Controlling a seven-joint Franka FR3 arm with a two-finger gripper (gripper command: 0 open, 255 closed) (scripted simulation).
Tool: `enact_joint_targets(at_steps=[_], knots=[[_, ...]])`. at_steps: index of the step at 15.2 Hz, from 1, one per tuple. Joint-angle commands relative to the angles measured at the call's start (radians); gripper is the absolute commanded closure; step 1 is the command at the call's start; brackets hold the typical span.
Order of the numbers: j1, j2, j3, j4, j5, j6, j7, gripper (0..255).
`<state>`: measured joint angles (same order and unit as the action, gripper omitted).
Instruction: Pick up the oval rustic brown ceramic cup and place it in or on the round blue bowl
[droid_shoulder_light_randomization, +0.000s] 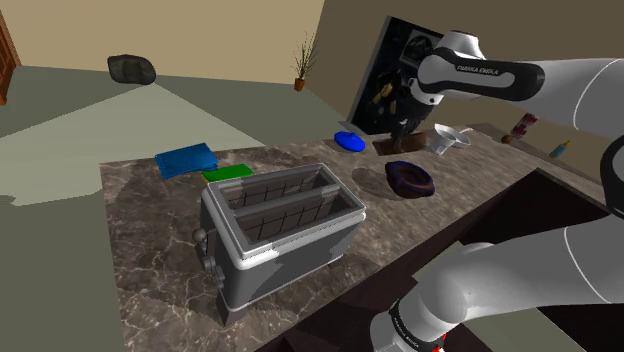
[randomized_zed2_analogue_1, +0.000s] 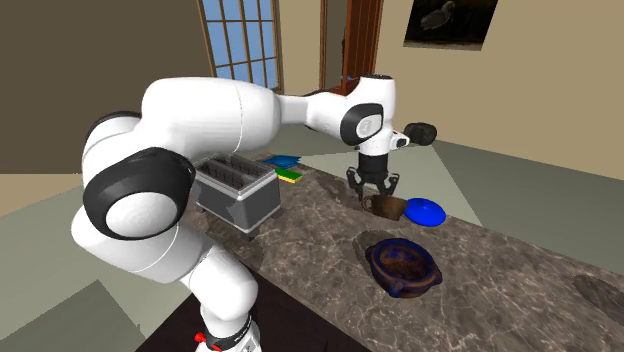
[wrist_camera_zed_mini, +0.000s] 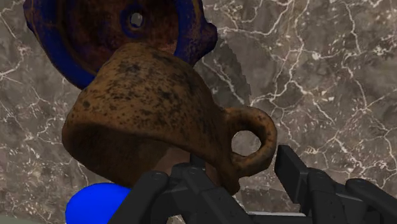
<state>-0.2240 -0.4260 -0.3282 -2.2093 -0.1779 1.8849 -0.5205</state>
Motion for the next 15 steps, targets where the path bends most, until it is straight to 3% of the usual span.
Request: enact_joint_targets(at_steps=[1,8,15], knots=[[-0.02,-0.011,-0.036,0.004,-0.014,-0.008,-0.052,255],[-0.075,-0.011,-0.16,0.033,-0.048,-0.014,-0.218,255],[-0.08,-0.003,-0.175,-0.054,-0.057,0.081,-0.215,255]])
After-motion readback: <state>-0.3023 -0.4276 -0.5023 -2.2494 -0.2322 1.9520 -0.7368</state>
